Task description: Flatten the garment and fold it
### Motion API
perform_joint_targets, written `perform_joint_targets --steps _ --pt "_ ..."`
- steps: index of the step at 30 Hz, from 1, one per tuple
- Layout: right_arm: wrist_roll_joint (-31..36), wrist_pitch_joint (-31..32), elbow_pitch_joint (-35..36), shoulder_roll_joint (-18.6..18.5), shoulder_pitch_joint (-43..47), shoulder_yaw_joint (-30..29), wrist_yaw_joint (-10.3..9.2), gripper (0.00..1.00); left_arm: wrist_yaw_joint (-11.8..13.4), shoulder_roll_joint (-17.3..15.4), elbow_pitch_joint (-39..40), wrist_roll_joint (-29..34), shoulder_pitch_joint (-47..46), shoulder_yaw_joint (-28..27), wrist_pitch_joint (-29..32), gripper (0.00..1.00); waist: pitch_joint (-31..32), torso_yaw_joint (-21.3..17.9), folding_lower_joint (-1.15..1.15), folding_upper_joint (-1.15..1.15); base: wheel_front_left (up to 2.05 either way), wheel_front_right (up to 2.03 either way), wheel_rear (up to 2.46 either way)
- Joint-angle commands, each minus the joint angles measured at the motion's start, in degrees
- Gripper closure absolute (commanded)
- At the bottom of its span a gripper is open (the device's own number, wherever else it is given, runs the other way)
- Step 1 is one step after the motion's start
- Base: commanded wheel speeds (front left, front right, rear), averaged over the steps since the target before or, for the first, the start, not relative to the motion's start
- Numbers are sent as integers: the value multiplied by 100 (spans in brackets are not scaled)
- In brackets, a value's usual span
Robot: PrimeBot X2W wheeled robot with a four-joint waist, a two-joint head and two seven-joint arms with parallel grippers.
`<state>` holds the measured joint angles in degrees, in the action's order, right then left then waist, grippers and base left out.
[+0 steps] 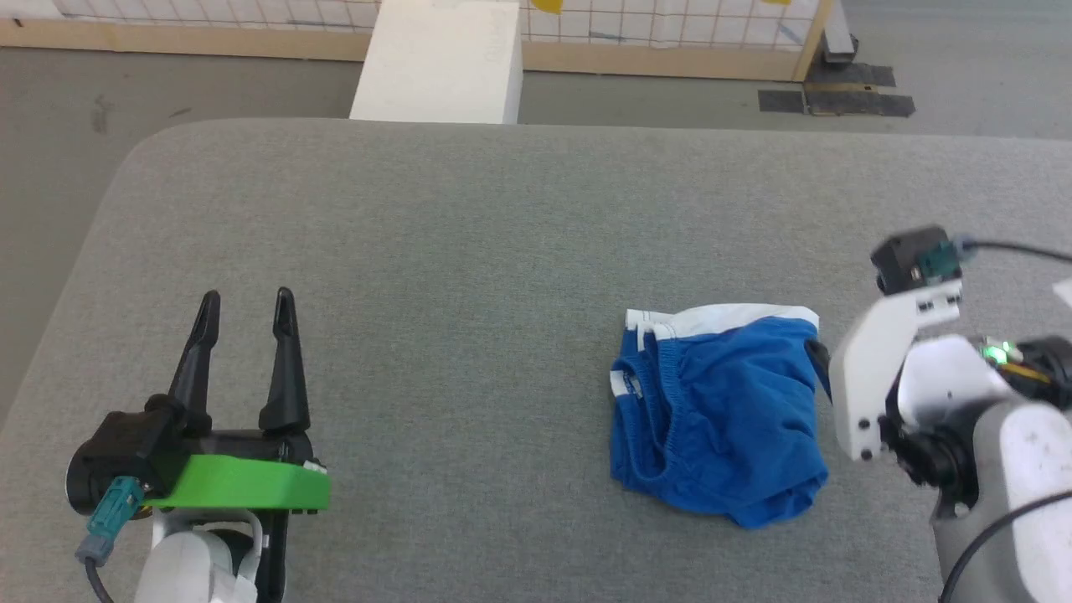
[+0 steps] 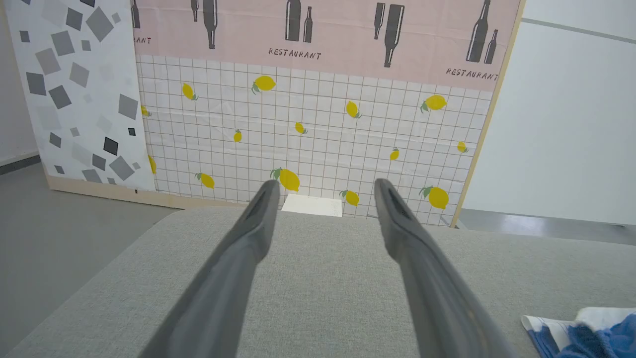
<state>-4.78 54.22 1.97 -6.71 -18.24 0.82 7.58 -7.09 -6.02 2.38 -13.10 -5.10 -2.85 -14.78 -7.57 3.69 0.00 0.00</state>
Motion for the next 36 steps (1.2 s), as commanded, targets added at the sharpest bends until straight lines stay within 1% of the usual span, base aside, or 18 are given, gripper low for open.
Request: perform_joint_targets --steps 1,6,9,17,18,19,20,23,26,31,34,36 --pt "60 -79 11 59 157 -49 -9 0 -39 -42 3 3 3 19 -22 0 -84 -64 0 0 0 0 0" --pt "173 -362 -282 241 431 -163 -9 0 -39 -84 -10 -48 -59 76 -22 0 -218 -6 0 0 0 0 0" --pt "267 -534 -638 301 504 -155 -9 0 -39 -115 -14 -77 -89 88 -22 0 -306 81 0 0 0 0 0" --pt "662 -816 -1582 299 484 -309 -9 0 -39 -143 -26 -109 -123 107 -22 0 -410 237 0 0 0 0 0" --pt "671 -836 -1683 297 470 -341 -9 12 -39 -151 -31 -114 -124 103 -22 0 -409 240 0 0 0 0 0" --pt "673 -857 -1745 297 453 -350 -9 67 -39 -156 -34 -116 -120 97 -22 0 -406 235 0 0 0 0 0" --pt "666 -893 -1808 290 428 -339 -9 99 -39 -160 -39 -114 -110 84 -22 0 -396 216 0 0 0 0 0" --pt "594 -975 -1906 209 357 -215 -9 100 -39 -175 -43 -97 -67 56 -22 0 -366 87 0 0 0 0 0" --pt "468 -1039 -1916 42 234 39 -9 100 -39 -214 5 -89 7 2 -22 0 -358 -209 0 0 0 0 0" --pt "199 -991 -1836 -395 -149 712 -9 100 -39 -283 201 -69 163 -189 -22 0 -484 -1066 0 0 0 0 0" --pt "28 -896 -1786 -766 -441 1194 -9 100 -39 -305 325 -51 228 -219 -22 0 -582 -1610 0 0 0 0 0" --pt "-90 -846 -1762 -1008 -623 1389 -9 100 -39 -320 427 -51 242 -214 -22 0 -683 -1908 0 0 0 0 0"
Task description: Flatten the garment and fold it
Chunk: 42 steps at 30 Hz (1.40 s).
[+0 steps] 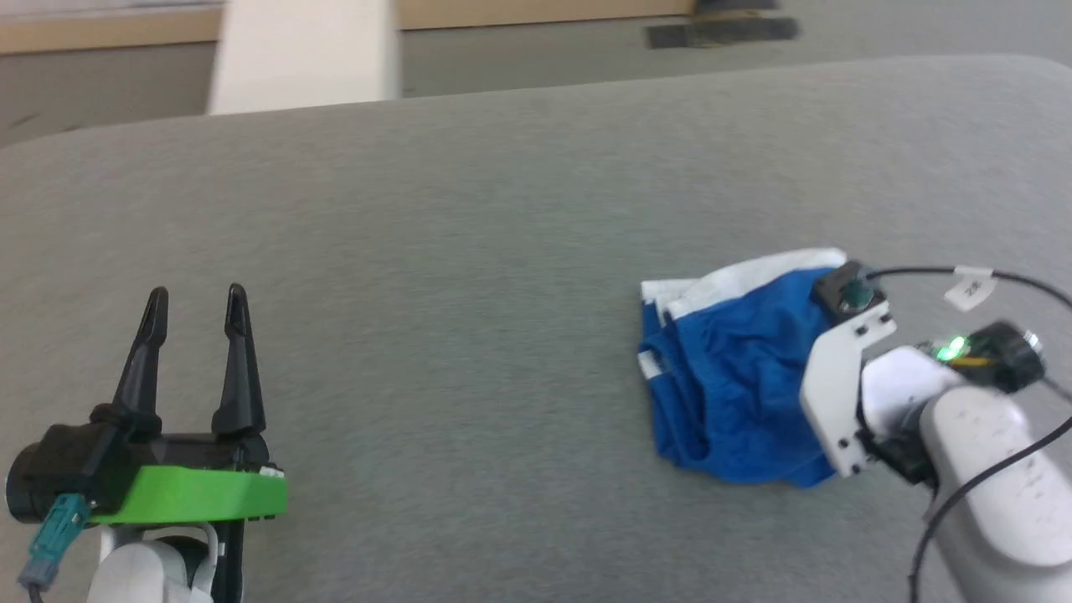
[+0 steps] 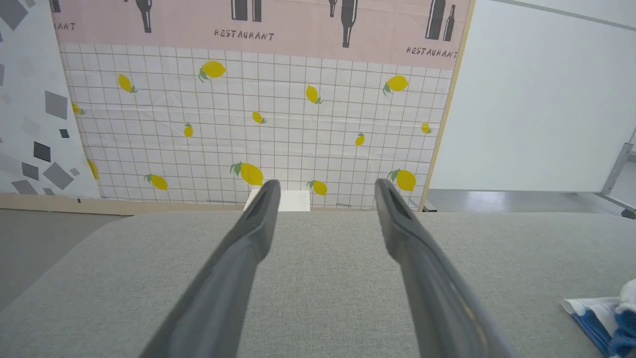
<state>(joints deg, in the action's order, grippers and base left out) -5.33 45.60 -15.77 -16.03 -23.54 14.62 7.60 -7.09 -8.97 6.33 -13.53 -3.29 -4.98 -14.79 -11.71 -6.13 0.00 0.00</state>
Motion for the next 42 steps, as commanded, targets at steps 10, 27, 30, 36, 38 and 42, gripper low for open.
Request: perform_joint_targets --steps 10,27,30,36,38,42 --pt "-338 8 31 -1131 -681 9 -11 100 -40 -377 548 0 -54 27 -21 0 -1076 -1414 0 0 0 0 0" --pt "1273 -416 237 -869 -737 -2801 -11 100 -31 -995 933 -177 -35 -355 3 0 -2119 -912 0 0 0 0 0" --pt "1667 -462 534 -570 -665 -3157 -11 4 -27 -1012 960 -205 -39 -365 4 0 -2164 -866 0 0 0 0 0" --pt "2044 -806 859 -84 -691 -3686 -11 0 2 -987 918 -220 -36 -339 0 0 -2073 -865 0 0 0 0 0" --pt "2048 -1107 732 -83 -805 -3722 -11 0 1 -953 869 -228 -59 -298 -3 0 -1956 -855 0 0 0 0 0" --pt "1686 -2013 300 -298 -1260 -3603 -11 0 7 -841 701 -255 -121 -236 -10 0 -1621 -817 0 0 0 0 0"
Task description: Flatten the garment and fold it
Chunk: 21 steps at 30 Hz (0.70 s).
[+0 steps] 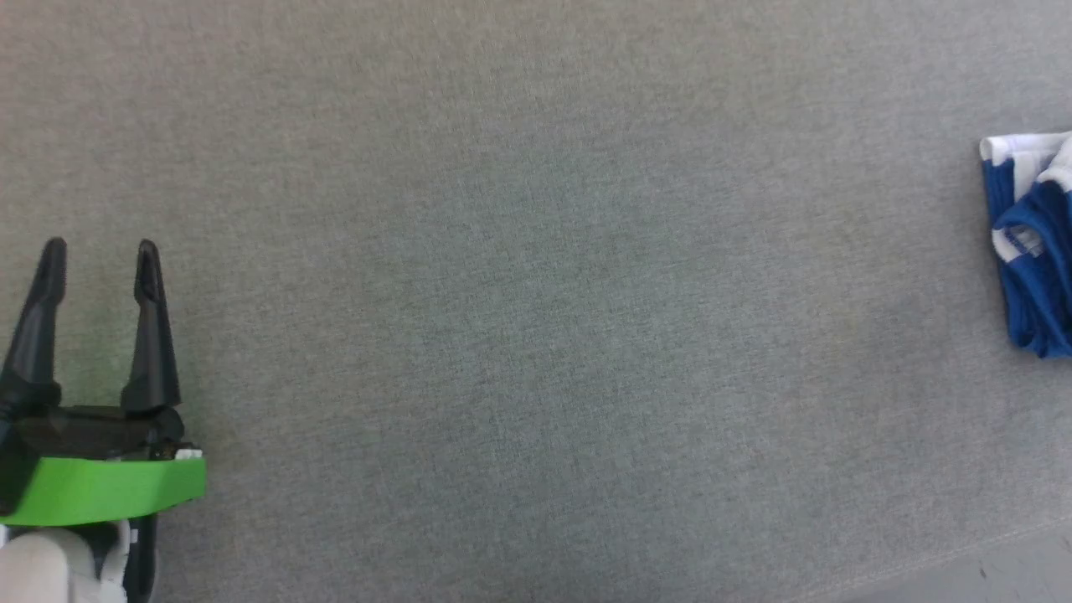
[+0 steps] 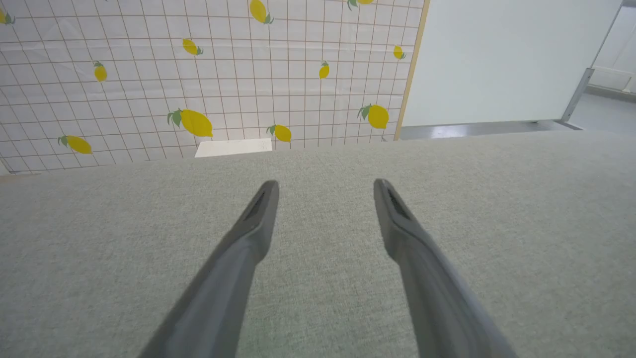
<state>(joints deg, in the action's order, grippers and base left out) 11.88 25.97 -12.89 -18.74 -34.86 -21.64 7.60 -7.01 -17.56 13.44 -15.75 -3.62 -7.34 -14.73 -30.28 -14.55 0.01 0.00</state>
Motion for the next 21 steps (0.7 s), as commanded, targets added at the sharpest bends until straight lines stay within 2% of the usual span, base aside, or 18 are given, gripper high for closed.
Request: perform_joint_targets --steps 1,5,9,12,14,17,21 --pt "-190 -281 -39 -78 -256 89 -11 0 2 50 -65 -28 -106 20 -18 0 344 47 -1 0 0 0 0" --pt "-816 -1001 82 -91 -568 488 -11 0 40 211 -261 -18 -159 58 -23 0 790 160 -1 0 0 0 0" --pt "-1586 -1467 485 135 -676 834 -11 0 88 370 -425 33 -195 44 -25 0 1207 310 -1 0 0 0 0" --pt "-1978 -1780 880 472 -583 1093 -11 0 148 505 -542 87 -241 6 -26 0 1527 453 -1 0 0 0 0" --pt "-2160 -1968 1106 833 -426 1252 -11 0 184 584 -625 131 -277 -8 -26 0 1715 562 -1 0 0 0 0" --pt "-2201 -2261 1341 1243 -132 1427 -11 0 219 675 -745 181 -331 -11 -26 0 1927 717 -1 0 0 0 0" --pt "-2268 -2672 1462 1514 369 1656 -11 0 263 785 -921 240 -348 -2 -26 0 2190 896 -1 0 0 0 0"
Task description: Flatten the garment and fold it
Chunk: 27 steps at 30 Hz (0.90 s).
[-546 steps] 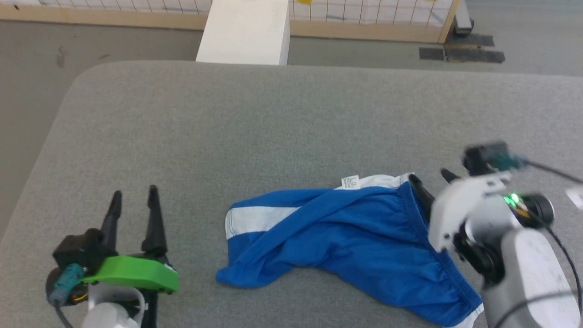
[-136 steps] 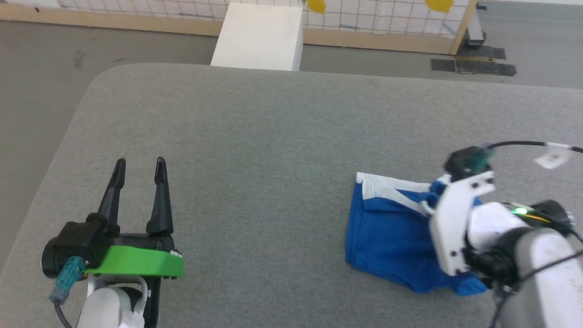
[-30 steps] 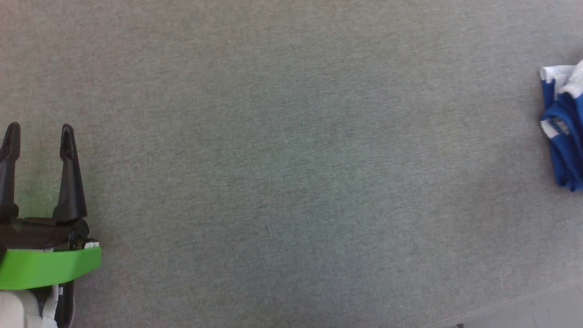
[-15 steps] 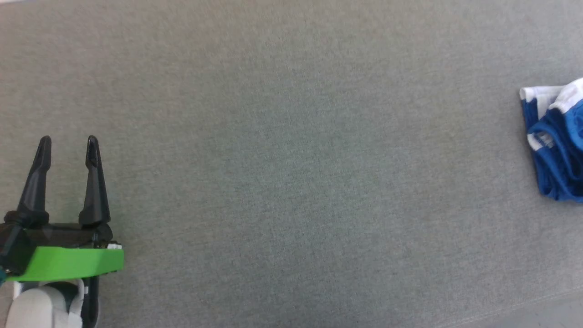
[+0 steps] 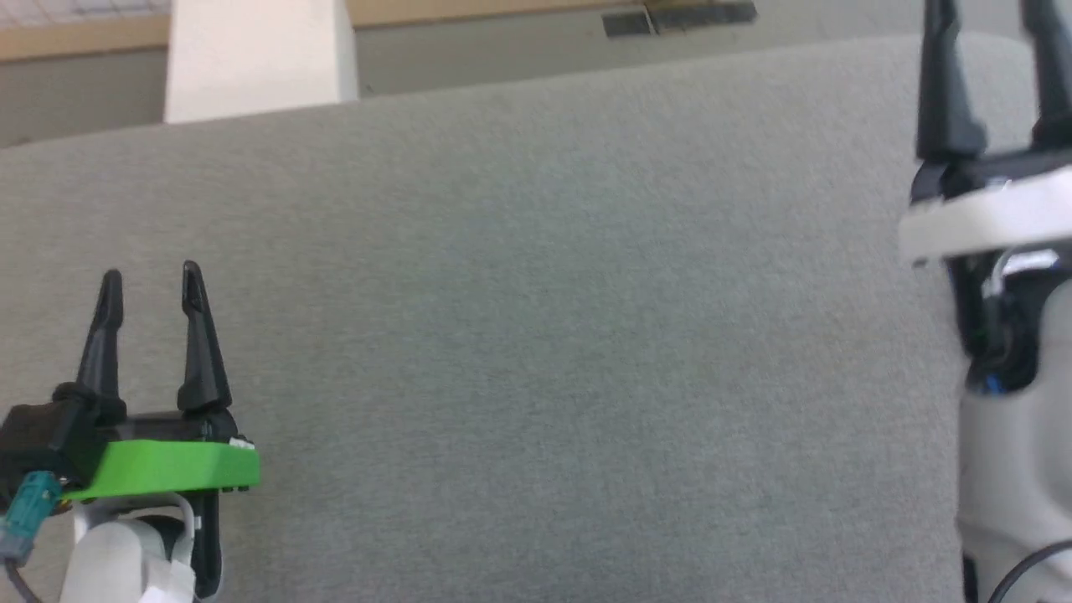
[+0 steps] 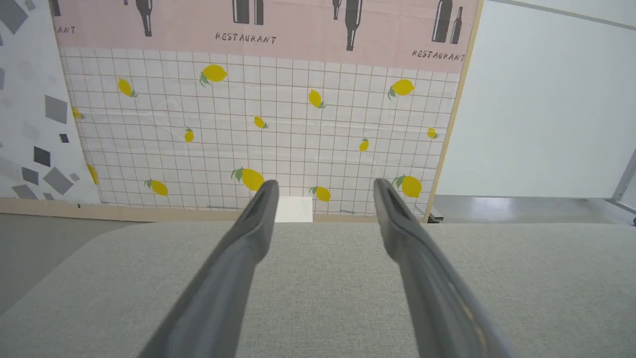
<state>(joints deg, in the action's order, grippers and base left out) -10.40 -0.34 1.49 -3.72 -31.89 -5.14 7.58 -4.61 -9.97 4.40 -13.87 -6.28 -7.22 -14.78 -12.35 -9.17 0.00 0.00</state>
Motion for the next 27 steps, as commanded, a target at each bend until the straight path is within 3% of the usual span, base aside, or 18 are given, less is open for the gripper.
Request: perform_joint_targets --steps 1,5,11,27 --pt "-73 -146 19 43 187 -1 -9 0 34 52 -71 57 -75 -11 -21 0 452 397 0 0 0 0 0" --pt "-566 -729 -258 80 753 -45 -9 0 99 162 -376 43 -64 8 -21 0 681 572 0 0 0 0 0" --pt "-716 -1266 -916 82 1499 276 -9 0 147 252 -772 55 -56 134 -19 0 913 737 0 0 0 0 0" --pt "-75 -1458 -1380 84 2681 435 -9 0 194 481 -1523 246 62 639 -21 0 1099 820 0 0 0 0 0"
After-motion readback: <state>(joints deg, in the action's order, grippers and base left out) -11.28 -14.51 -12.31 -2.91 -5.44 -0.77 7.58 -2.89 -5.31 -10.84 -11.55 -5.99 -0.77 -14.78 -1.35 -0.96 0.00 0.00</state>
